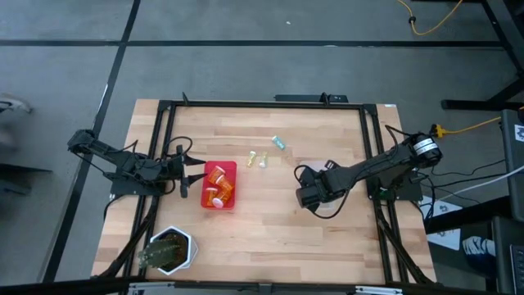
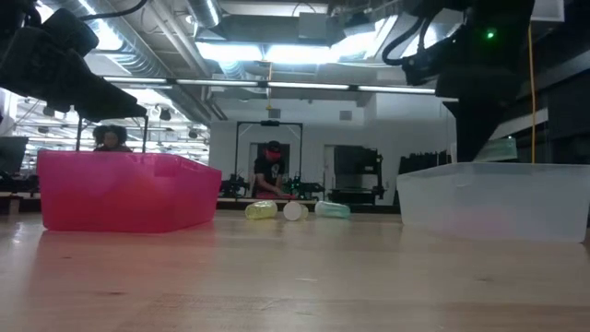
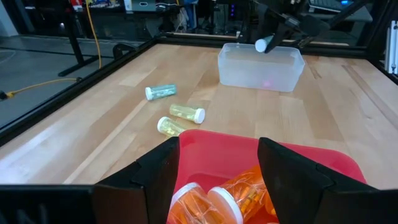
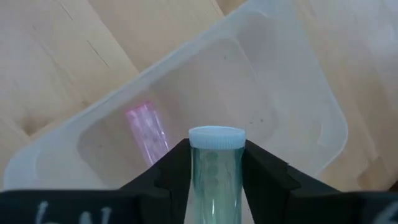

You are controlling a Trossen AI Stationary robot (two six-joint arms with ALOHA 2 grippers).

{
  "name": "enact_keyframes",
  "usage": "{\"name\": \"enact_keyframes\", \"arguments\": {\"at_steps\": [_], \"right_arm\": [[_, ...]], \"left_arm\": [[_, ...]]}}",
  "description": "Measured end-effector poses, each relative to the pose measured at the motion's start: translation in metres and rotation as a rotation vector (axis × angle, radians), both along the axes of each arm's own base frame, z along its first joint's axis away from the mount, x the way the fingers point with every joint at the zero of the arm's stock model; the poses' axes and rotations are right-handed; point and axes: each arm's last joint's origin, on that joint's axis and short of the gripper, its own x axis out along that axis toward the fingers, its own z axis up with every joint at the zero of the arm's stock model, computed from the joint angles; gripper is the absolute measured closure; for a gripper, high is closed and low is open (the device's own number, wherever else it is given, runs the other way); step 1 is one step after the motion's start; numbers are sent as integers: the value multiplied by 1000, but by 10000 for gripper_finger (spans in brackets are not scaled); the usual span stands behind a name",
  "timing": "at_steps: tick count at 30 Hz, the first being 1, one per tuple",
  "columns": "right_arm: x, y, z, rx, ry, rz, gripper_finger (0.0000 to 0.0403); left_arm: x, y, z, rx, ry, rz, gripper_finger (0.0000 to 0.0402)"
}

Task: Pick and place medicine bottles into bin by pill shape (circle, oval)
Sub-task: Put the bottom small blue pill bottle into the transparent bin, then put the small blue pill bottle into the transparent bin

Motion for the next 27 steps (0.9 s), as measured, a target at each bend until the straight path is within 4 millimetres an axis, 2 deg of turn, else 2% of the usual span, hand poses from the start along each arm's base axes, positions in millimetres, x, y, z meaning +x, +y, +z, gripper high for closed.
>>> {"name": "enact_keyframes", "arguments": {"at_steps": [11,18,23,27], "right_arm": [[1,0,2,0,4,26,209],[16,1,26,13,-91,21,206],[29,-2,48,-169,-229,40,206],[41,-2,57,-312,-370,48,205]], "left_arm": [[0,0,0,-1,-2,0,190],[0,0,0,-1,-2,0,190],[0,0,0,-1,-2,0,190],[0,0,0,-1,-2,0,190]]}}
